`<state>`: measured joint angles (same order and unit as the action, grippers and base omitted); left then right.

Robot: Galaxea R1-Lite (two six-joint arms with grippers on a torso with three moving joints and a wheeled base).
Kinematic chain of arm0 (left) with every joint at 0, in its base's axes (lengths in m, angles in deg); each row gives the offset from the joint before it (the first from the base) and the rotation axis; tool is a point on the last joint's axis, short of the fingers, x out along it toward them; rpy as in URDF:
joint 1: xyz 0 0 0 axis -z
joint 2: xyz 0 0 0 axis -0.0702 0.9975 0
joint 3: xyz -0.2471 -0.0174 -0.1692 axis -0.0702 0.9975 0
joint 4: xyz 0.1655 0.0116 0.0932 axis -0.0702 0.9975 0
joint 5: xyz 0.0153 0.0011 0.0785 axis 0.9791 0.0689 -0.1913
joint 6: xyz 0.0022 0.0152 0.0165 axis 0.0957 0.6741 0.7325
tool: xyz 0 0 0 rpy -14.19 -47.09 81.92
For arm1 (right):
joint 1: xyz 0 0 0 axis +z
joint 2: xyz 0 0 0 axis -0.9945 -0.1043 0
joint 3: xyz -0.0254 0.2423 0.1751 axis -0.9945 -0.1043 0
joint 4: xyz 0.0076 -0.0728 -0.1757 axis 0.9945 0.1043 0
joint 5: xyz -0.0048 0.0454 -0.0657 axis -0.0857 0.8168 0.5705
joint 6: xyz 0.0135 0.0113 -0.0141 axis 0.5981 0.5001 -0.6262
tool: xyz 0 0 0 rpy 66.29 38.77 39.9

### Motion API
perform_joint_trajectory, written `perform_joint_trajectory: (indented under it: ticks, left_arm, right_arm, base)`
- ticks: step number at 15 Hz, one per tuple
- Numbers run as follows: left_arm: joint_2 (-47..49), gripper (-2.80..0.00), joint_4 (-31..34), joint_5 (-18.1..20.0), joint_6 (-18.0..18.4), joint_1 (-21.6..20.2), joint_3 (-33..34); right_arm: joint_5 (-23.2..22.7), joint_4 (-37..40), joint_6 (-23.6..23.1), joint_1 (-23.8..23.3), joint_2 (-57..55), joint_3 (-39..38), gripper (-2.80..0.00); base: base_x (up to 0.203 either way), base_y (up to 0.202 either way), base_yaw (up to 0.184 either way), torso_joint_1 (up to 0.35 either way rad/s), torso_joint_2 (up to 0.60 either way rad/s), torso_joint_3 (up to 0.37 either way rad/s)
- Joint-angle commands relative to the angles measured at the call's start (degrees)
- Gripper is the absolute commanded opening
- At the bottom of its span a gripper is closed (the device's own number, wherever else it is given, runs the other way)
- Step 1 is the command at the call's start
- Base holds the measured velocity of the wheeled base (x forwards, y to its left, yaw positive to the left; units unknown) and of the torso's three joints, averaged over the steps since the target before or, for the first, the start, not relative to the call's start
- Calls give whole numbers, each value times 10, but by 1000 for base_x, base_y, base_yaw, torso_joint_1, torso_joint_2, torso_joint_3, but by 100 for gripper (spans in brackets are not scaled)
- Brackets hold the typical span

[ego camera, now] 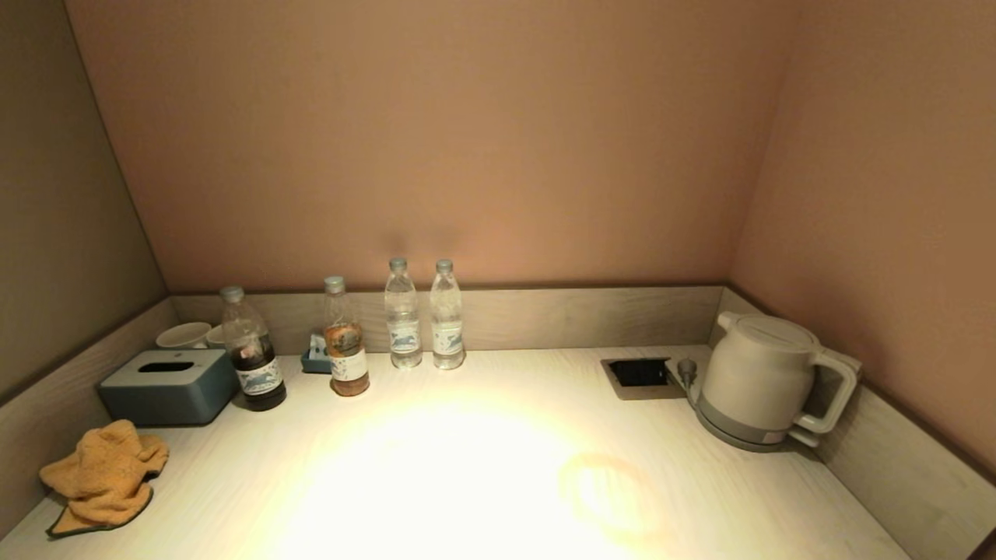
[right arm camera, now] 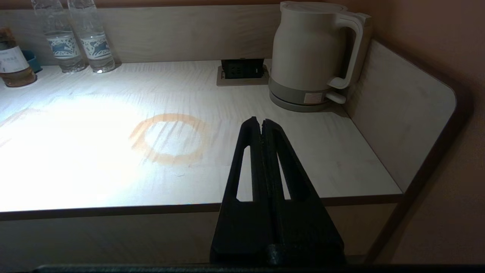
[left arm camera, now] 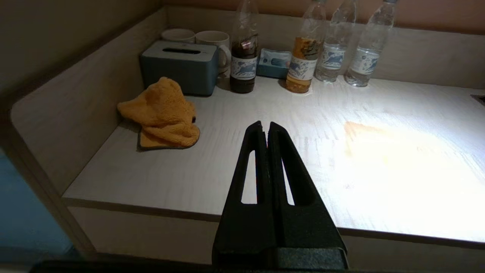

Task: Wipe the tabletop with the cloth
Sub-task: Pick up the tablecloth

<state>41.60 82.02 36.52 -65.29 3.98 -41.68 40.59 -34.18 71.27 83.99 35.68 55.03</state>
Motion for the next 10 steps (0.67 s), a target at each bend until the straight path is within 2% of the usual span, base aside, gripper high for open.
perform_joint_trajectory:
  ticks: [1, 4, 6, 8, 10]
  left_arm:
    - [140, -280, 12, -26, -20, 0, -45]
    - [382, -280, 31, -74, -87, -6, -124]
    - [544, -280, 35, -95, -122, -25, -189]
    - [654, -280, 37, -114, -148, -47, -256]
    - [783, -280, 36, -132, -159, -73, -324]
  right_arm:
    - [1, 0, 0, 0, 0, 0, -280]
    - [0, 0, 0, 0, 0, 0, -280]
    - [0, 0, 0, 0, 0, 0, -280]
    - [0, 0, 0, 0, 0, 0, -280]
    - [0, 0, 0, 0, 0, 0, -280]
  base:
    - [0, 0, 0, 0, 0, 0]
    - [0, 0, 0, 0, 0, 0]
    - [0, 0, 0, 0, 0, 0]
    - [0, 0, 0, 0, 0, 0]
    - [0, 0, 0, 0, 0, 0]
